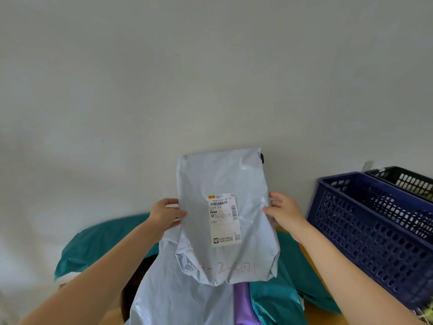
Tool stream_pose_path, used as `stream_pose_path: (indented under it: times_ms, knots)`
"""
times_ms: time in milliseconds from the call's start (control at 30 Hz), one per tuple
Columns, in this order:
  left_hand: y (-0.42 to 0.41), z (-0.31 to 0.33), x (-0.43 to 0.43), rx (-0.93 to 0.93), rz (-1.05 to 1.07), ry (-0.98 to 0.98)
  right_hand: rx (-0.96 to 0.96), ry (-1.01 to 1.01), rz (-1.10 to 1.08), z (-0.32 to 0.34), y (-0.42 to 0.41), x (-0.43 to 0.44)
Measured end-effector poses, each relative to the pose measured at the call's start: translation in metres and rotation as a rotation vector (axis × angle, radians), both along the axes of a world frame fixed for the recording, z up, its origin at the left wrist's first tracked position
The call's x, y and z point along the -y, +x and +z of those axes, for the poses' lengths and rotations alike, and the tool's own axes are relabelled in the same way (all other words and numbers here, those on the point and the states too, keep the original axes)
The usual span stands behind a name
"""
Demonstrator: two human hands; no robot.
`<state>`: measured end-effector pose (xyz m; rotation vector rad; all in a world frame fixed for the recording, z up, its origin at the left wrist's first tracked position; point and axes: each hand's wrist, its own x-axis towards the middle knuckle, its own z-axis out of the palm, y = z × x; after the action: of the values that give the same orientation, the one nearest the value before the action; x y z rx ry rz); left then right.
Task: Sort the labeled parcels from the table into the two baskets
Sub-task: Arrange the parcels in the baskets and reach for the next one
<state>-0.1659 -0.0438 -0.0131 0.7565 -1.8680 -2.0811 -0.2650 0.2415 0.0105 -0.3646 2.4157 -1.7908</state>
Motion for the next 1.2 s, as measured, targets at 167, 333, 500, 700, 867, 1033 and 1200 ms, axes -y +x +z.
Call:
stream_pose_path:
  times_ms: [167, 333, 500, 700, 867, 1033, 1200]
  knots:
    - [0.013, 0.001, 0.007, -0.041, 0.021, -0.076, -0.044, 0.015, 0.005, -0.012, 0.011, 0.010]
    - [0.027, 0.000, 0.016, -0.064, -0.003, -0.147, -0.070, 0.021, -0.024, -0.018, 0.026, 0.016]
    - [0.035, -0.004, 0.021, -0.058, -0.022, -0.179, -0.081, 0.046, -0.056, -0.022, 0.042, 0.017]
    - [0.031, -0.007, 0.009, -0.073, -0.083, -0.149, -0.107, 0.059, -0.137, -0.025, 0.060, -0.002]
    - [0.021, -0.014, -0.030, -0.098, -0.200, -0.126, -0.121, 0.098, -0.276, -0.030, 0.078, -0.043]
    - [0.004, -0.018, -0.087, -0.114, -0.318, -0.100, -0.123, 0.106, -0.393, -0.037, 0.094, -0.101]
    - [-0.013, -0.017, -0.156, -0.123, -0.387, -0.094, -0.129, 0.130, -0.490, -0.042, 0.100, -0.172]
